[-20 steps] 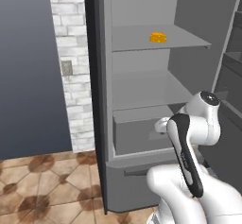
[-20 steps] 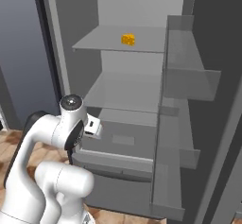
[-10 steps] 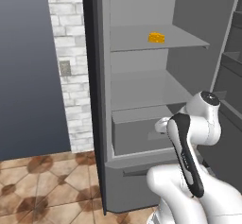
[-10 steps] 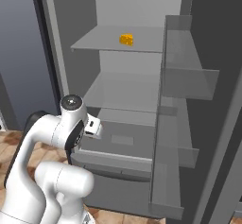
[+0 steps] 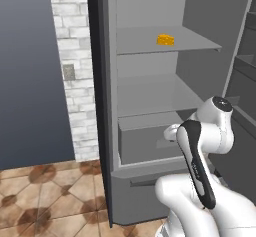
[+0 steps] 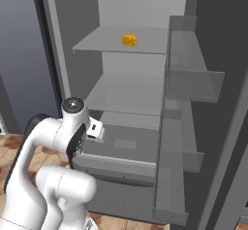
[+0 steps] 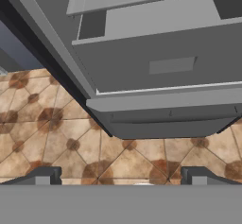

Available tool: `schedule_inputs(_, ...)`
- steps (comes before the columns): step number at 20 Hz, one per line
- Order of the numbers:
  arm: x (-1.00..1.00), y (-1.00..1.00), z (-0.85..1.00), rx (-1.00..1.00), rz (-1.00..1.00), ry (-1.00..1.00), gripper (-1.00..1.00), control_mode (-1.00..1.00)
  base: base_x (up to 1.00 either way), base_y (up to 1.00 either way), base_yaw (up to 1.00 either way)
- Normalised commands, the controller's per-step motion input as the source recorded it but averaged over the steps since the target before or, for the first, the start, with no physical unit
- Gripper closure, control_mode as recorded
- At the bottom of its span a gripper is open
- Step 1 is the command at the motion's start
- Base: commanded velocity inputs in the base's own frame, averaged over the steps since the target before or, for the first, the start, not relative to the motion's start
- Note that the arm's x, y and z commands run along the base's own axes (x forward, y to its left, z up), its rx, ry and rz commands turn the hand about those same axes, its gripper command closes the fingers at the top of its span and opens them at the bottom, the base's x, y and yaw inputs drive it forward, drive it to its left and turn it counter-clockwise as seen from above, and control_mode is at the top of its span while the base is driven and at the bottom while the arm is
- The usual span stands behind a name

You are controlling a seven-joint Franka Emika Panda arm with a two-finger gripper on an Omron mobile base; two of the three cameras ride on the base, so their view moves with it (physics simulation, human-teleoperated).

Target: Retrieve the sausage and cheese from the fridge and place them on the cutting board on the counter.

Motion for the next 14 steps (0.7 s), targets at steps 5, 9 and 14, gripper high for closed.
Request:
schedule_inputs(5,0.0,0.0,0.0,0.0,0.0,0.0,-1.0,-1.0,0.0,0.0,0.0)
schedule_inputs(9,-0.01,0.0,0.0,0.0,0.0,0.0,-1.0,-1.0,0.0,0.0,0.0)
schedule_inputs(14,-0.07,-0.01,0.13,0.0,-0.04,-0.11,-1.0,-1.0,0.0,0.0,0.0)
